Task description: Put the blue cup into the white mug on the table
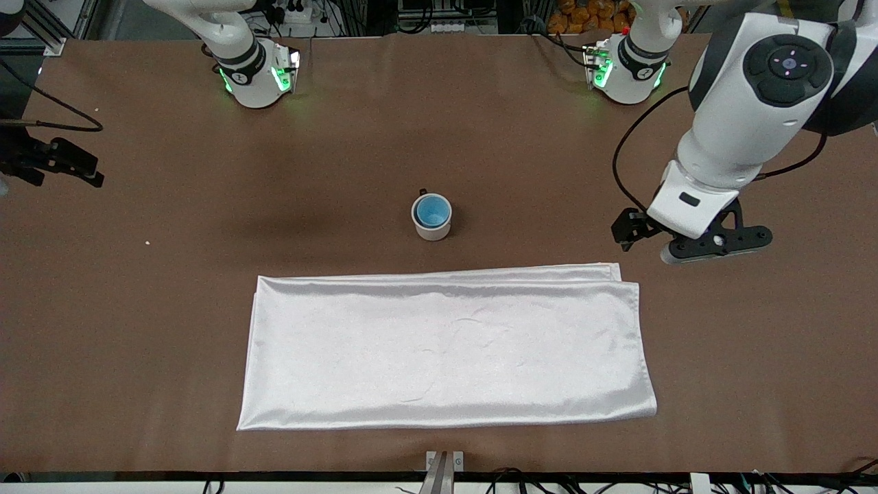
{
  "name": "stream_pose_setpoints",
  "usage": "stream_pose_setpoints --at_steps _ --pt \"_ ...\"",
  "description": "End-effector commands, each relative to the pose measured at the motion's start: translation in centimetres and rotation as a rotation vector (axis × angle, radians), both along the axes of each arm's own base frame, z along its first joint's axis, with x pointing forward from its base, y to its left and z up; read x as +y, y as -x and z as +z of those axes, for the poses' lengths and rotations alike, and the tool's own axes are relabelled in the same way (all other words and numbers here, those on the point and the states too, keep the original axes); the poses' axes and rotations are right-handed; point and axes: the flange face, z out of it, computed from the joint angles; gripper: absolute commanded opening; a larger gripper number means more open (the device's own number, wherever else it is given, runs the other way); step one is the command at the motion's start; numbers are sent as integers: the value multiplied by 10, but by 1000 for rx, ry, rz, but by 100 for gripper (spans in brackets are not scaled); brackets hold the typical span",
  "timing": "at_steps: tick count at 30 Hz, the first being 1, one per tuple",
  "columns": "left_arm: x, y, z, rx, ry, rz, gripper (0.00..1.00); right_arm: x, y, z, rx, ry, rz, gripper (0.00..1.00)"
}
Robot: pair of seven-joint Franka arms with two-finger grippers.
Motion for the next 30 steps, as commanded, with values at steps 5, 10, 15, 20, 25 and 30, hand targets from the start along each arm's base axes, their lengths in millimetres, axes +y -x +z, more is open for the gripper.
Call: stream_pose_setpoints --at_steps 5,10,15,20,25,30 --pt "32 2 11 30 -3 -21 100 4 -2 2 -2 8 12 100" --pt "47 2 26 29 44 17 100 12 -3 2 -2 8 27 100" --pt "64 1 35 14 34 11 100 20 -4 0 -1 4 39 100" --pt "79 -1 37 14 24 -10 100 24 -4 0 -1 4 47 100" --pt "91 3 43 36 68 6 100 24 -3 1 -3 2 47 100" --pt "105 6 49 32 58 -33 100 23 -3 1 -3 1 44 100"
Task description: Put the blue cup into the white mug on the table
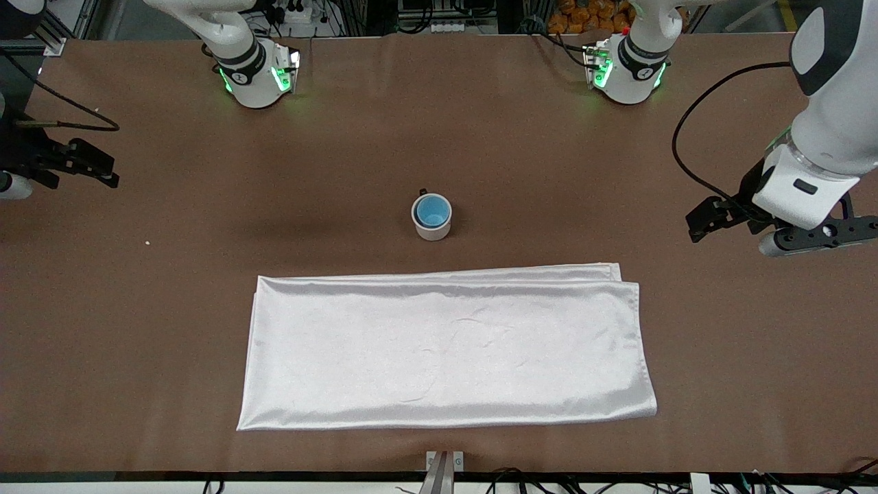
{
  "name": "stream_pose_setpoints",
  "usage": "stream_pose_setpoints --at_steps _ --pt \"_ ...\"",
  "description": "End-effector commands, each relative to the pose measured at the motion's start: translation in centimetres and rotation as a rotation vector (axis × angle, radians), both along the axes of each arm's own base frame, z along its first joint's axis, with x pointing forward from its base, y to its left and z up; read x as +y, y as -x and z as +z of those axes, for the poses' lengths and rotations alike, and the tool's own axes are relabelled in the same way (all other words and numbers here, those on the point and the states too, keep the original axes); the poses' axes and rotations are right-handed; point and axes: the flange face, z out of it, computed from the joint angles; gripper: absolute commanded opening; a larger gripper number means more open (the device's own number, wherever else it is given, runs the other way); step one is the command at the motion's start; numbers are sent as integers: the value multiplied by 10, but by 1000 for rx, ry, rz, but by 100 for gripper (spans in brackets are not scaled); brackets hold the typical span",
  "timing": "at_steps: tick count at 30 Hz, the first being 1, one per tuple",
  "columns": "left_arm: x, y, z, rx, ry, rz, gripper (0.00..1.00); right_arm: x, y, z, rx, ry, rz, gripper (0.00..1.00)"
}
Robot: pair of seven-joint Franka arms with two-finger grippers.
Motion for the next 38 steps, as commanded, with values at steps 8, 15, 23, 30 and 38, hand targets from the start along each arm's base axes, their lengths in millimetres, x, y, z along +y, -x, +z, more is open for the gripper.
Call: stream_pose_setpoints --at_steps 8,15,23,30,38 --pt "27 12 11 40 0 -49 100 2 -3 8 -41 -19 2 100" --pt "33 12 12 40 -8 -69 100 2 -4 12 -61 -23 -1 100" --pt "35 14 15 43 -16 -96 100 -2 0 14 -48 -22 -9 100" --pt "34 14 14 51 -8 -127 100 -3 1 27 -61 -17 -7 100" --pt "33 15 13 55 1 -119 100 -3 2 26 -52 -17 -11 100"
